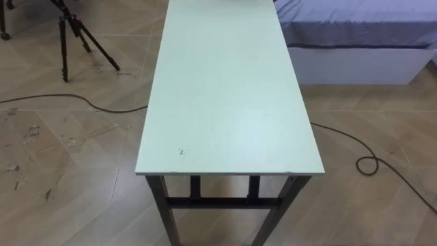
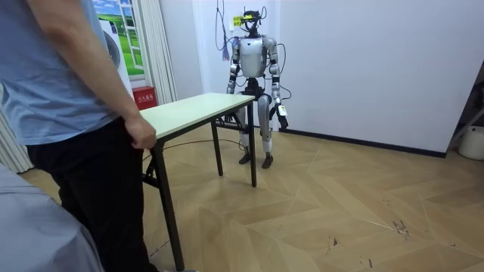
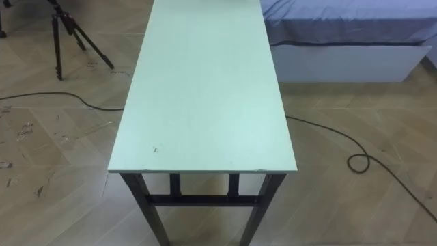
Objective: Move table with human
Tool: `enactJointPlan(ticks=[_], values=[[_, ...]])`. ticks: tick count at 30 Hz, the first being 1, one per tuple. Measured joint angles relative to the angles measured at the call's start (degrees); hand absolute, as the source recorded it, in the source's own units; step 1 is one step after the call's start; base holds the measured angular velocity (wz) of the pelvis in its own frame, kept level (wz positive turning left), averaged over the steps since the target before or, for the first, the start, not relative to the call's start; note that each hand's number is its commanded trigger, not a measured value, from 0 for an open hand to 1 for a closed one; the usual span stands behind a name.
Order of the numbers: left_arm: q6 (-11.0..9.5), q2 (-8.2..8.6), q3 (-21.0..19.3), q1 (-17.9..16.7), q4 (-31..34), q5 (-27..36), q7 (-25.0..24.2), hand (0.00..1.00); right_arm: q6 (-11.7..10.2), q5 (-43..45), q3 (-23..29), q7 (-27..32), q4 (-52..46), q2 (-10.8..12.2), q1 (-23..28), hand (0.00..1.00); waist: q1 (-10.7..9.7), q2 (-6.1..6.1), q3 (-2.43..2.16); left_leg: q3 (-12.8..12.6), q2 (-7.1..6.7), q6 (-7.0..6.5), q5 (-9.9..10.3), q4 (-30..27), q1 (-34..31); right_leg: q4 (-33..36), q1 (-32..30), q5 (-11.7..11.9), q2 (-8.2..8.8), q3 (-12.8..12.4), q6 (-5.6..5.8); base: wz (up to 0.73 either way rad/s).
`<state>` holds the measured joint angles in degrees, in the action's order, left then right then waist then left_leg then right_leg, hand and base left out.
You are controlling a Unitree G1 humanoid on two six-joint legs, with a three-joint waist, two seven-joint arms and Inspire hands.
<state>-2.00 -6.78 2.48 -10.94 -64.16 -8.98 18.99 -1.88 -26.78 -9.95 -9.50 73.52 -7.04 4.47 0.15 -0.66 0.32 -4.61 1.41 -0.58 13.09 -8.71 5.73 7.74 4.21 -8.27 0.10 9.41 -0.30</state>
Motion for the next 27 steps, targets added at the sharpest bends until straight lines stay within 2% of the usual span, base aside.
enactJointPlan(ticks=[6,12,15,20,24,27], values=[[-0.12,0.33,0.01,0.04,0.0,2.92,-0.92,0.0,-0.02,-0.11,0.01,0.05,0.03,0.01,-0.01,0.0,-0.02,-0.04,0.04,-0.01,0.0,0.0,0.0,0.01,0.0,0.0,0.02,0.0,0.01,0.1,0.0,0.0],[-0.11,0.35,-0.3,-0.19,-0.07,8.95,-2.38,0.0,0.19,-2.4,-0.06,-0.08,0.16,0.13,0.26,0.0,0.21,-0.42,0.25,0.01,-0.02,0.0,0.0,0.01,0.09,-0.03,0.1,-0.01,0.03,-0.02,0.01,-0.01],[-0.1,0.29,-1.22,-0.31,-0.12,14.31,-4.55,0.0,0.19,-4.83,-0.02,-1.14,0.1,0.07,0.72,0.0,0.34,-0.43,0.3,-0.17,0.0,0.0,0.0,0.11,0.3,0.0,-0.01,-0.01,-0.02,-0.24,0.01,-0.07],[-0.18,-0.01,-1.91,-1.15,-0.09,26.91,-9.47,0.0,0.14,-9.07,0.13,-3.14,-0.14,-0.08,1.27,0.0,0.37,-0.19,0.31,-0.53,0.02,-0.01,0.01,0.31,0.53,0.11,-0.04,0.0,-0.09,-0.49,0.01,-0.05],[-0.36,-0.5,-2.13,-1.2,-0.04,32.44,-13.2,0.0,0.34,-12.28,2.56,-5.32,-0.69,-0.18,1.38,0.0,0.32,0.17,0.26,-0.57,0.07,-0.02,0.02,0.21,0.35,0.28,-0.23,0.0,-0.11,-0.55,0.0,0.0],[-0.35,-0.5,-2.02,-1.36,2.46,36.52,-16.15,0.0,0.92,-14.38,2.84,-6.29,-7.54,-1.35,2.69,0.0,0.26,0.6,0.2,-0.29,0.01,-0.06,0.05,-0.06,-0.17,0.51,-0.65,0.0,-0.01,-0.41,0.0,0.01]])
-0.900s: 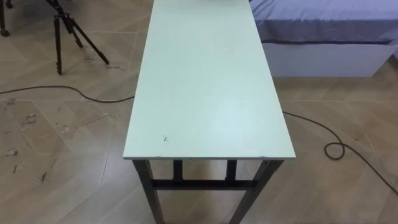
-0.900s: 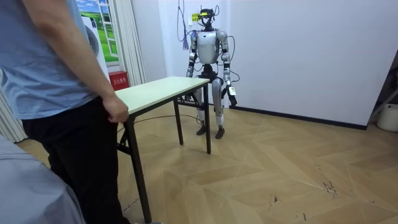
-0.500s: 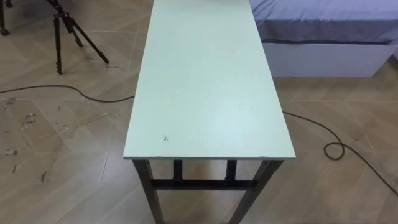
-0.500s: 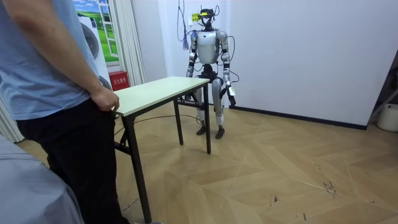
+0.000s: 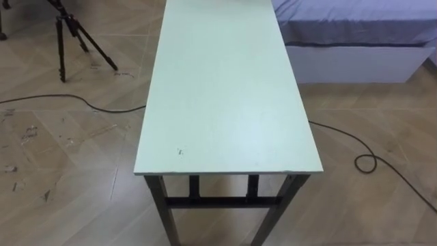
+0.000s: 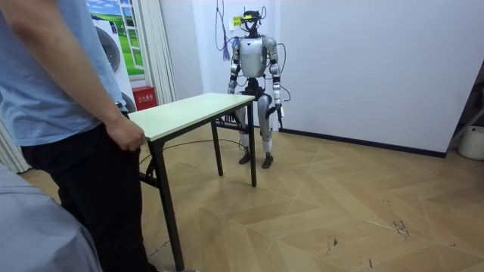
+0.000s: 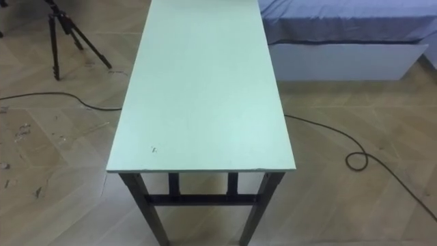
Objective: Move table with human
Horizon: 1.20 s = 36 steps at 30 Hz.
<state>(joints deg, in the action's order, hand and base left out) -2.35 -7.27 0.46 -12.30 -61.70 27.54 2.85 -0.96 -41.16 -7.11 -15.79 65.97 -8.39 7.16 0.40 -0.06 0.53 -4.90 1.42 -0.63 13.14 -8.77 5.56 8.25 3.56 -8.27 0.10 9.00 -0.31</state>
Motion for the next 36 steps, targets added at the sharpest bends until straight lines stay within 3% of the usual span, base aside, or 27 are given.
enactJointPlan(ticks=[1,6,9,11,14,19,25,28,36], values=[[0.03,0.0,0.0,-0.32,2.62,1.24,-1.01,0.0,-0.06,-0.31,0.09,-0.48,-3.55,-0.54,0.44,0.0,-0.06,0.33,0.13,0.23,-0.02,0.0,0.0,-0.17,-0.22,0.26,-0.23,0.0,0.05,0.18,0.0,0.08],[-0.19,0.01,1.58,-0.82,9.35,8.74,-4.65,0.0,-0.2,-4.4,1.07,-2.5,-12.83,-0.7,1.89,0.0,0.03,0.97,-0.16,0.22,-0.03,0.0,-0.02,-0.63,-0.36,0.41,-0.22,-0.01,0.13,0.62,0.01,0.03],[-0.07,-0.07,4.04,-3.27,16.32,11.27,-6.18,0.0,-0.03,-6.49,0.95,-3.09,-20.81,-0.57,5.13,0.0,0.01,0.89,-0.22,0.17,-0.04,0.0,-0.02,-0.71,-0.53,0.51,-0.47,-0.02,0.21,0.68,0.03,0.0],[-0.08,-0.49,7.64,-5.38,21.94,13.53,-7.41,0.0,-0.14,-10.3,-0.9,-3.32,-27.79,-0.76,8.2,0.0,0.03,0.67,-0.14,0.23,-0.12,-0.01,-0.03,-0.94,-0.97,0.53,-0.66,-0.03,0.39,1.0,0.04,0.04],[-0.08,-0.55,11.28,-5.75,25.27,17.91,-8.45,0.0,-0.17,-13.59,-4.61,-4.51,-31.48,-0.71,9.49,0.0,-0.11,0.42,-0.22,0.32,-0.19,-0.02,-0.02,-0.99,-1.11,0.55,-0.63,-0.06,0.49,1.25,0.09,0.03],[-0.09,-1.8,15.0,-8.76,35.91,28.41,-9.3,0.0,-0.01,-15.14,-7.51,-5.89,-41.82,-0.84,13.92,0.0,-0.22,0.2,-0.26,0.5,-0.24,-0.04,-0.01,-1.11,-1.28,0.61,-0.7,-0.17,0.54,1.3,0.18,0.02],[-0.14,-3.83,18.95,-9.67,40.69,35.84,-10.97,0.0,-0.05,-17.38,-8.6,-6.42,-45.47,-1.19,14.14,0.0,-0.18,-0.32,-0.28,0.34,-0.25,-0.05,-0.03,-1.18,-0.88,0.82,-0.7,-0.19,0.53,0.95,0.21,0.0],[-0.13,-4.19,20.96,-9.3,43.51,38.1,-11.28,0.0,-0.09,-18.08,-11.28,-6.65,-49.84,-3.01,13.84,0.0,-0.17,-0.31,-0.21,0.34,-0.28,-0.05,-0.01,-1.48,-0.91,1.22,-0.85,-0.19,0.55,0.52,0.21,-0.03],[-0.24,-4.88,22.8,-6.62,47.48,43.51,-12.48,0.0,-0.22,-18.01,-14.15,-7.79,-50.27,-3.48,11.46,0.0,-0.67,0.09,0.12,0.72,-0.21,-0.07,0.02,-1.6,-0.93,1.87,-0.68,-0.19,0.53,0.72,0.2,0.0]])
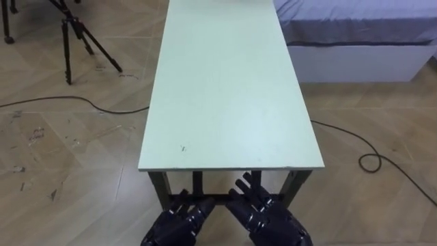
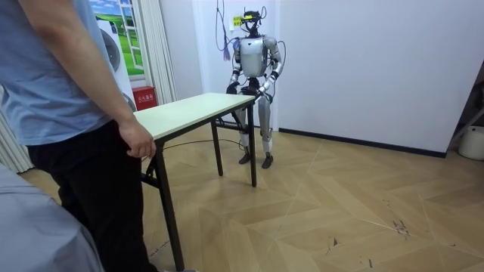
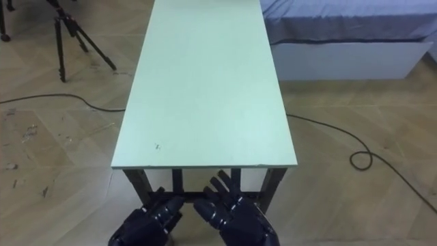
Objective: Move table with human
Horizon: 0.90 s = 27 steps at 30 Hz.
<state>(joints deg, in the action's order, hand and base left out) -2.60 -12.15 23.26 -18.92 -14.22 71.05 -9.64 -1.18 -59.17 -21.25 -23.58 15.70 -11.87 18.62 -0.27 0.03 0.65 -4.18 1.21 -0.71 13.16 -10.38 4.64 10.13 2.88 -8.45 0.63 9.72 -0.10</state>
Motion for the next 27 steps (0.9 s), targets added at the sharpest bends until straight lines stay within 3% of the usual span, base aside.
enactJointPlan(ticks=[4,8,13,18,21,27], values=[[0.05,-0.81,-0.82,2.44,1.03,0.87,-0.07,0.0,0.3,-0.05,0.02,0.0,-0.02,-1.28,-1.85,0.0,-0.46,-0.48,0.24,-0.05,0.02,0.0,-0.01,-0.14,0.1,0.47,-0.18,-0.01,0.02,-0.06,0.01,-0.01],[0.26,-1.99,-0.81,4.58,1.04,1.85,-0.07,0.0,0.99,-1.41,-0.01,0.28,-1.22,-1.87,-2.46,0.0,-0.49,-0.98,0.11,-0.45,0.02,-0.01,-0.01,-0.16,0.19,0.49,-0.29,0.0,0.01,-0.22,0.01,-0.02],[1.4,-3.52,-0.81,7.73,1.02,8.22,0.64,0.0,2.05,-1.74,-0.11,3.11,-1.17,-2.15,-4.75,0.0,-0.18,-0.63,0.31,-0.37,0.01,-0.02,-0.02,-0.32,0.2,0.51,-0.31,0.0,0.01,-0.32,0.0,0.0],[1.88,-4.08,-1.08,9.03,1.02,10.97,2.58,0.0,2.53,-1.57,-2.22,5.58,-1.12,-3.89,-7.78,0.0,0.39,-0.15,0.53,-0.42,0.08,-0.01,-0.05,-0.36,0.07,0.56,-0.78,0.06,-0.06,-0.36,-0.1,0.0],[3.03,-3.8,-2.93,9.28,0.86,11.97,3.38,0.0,3.18,-1.6,-2.22,6.45,-1.11,-3.78,-8.38,0.0,0.66,0.31,0.72,-0.41,0.12,-0.01,-0.04,-0.35,0.09,0.58,-0.79,0.06,-0.06,-0.22,-0.11,0.0],[6.39,-3.67,-4.75,9.84,0.71,12.66,5.23,0.0,4.63,-2.72,-2.05,8.59,-0.71,-3.91,-9.69,0.0,0.62,0.71,0.62,-0.48,0.15,0.0,-0.06,-0.38,0.26,0.53,-0.61,0.07,-0.06,-0.21,-0.11,0.0]])
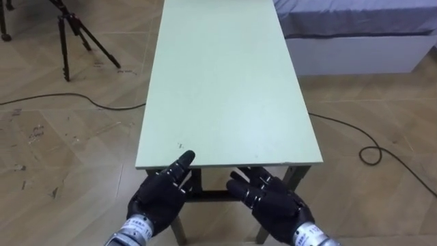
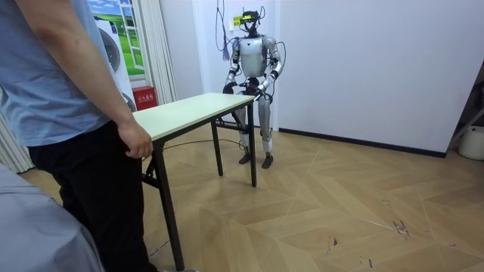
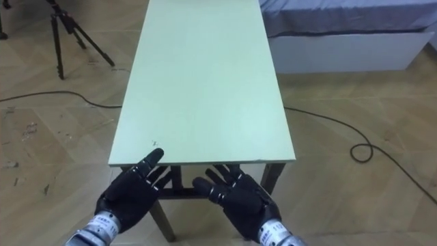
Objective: Move table with human
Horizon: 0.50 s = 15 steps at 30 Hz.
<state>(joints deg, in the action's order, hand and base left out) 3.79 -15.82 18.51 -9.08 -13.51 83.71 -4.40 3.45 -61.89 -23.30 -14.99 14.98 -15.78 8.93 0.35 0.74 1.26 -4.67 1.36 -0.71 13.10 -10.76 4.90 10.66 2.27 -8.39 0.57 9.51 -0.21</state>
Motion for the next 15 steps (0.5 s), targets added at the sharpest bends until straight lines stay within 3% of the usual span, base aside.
enactJointPlan(ticks=[2,9,12,15], values=[[0.95,0.27,-0.43,0.27,-0.17,1.34,1.21,0.0,0.42,-2.88,0.59,1.08,0.36,0.11,-0.02,0.0,-0.07,0.13,0.07,0.06,-0.03,0.0,0.0,0.03,0.65,-0.07,0.69,0.0,0.01,-0.03,0.01,0.0],[1.3,0.78,-0.64,1.1,-1.03,2.09,3.27,0.0,1.44,-8.68,2.19,4.38,0.46,0.2,-0.03,0.0,0.04,0.42,-0.11,-0.13,0.04,0.03,-0.01,0.38,0.87,0.14,0.86,0.02,-0.16,-0.37,-0.04,-0.02],[2.22,1.84,-1.94,1.05,-1.1,1.74,4.11,0.0,1.56,-13.25,2.91,5.41,0.45,0.4,-0.01,0.0,0.11,0.61,-0.08,-0.33,0.04,0.03,-0.01,0.43,0.87,0.13,0.81,0.03,-0.18,-0.47,-0.05,0.0],[2.27,2.35,-2.18,1.05,-1.12,1.65,4.31,0.0,1.55,-17.99,5.02,6.5,0.45,1.85,0.07,0.0,0.17,0.62,-0.09,-0.32,0.04,0.03,-0.01,0.47,1.17,0.02,0.73,0.03,-0.21,-0.59,-0.05,0.0]])
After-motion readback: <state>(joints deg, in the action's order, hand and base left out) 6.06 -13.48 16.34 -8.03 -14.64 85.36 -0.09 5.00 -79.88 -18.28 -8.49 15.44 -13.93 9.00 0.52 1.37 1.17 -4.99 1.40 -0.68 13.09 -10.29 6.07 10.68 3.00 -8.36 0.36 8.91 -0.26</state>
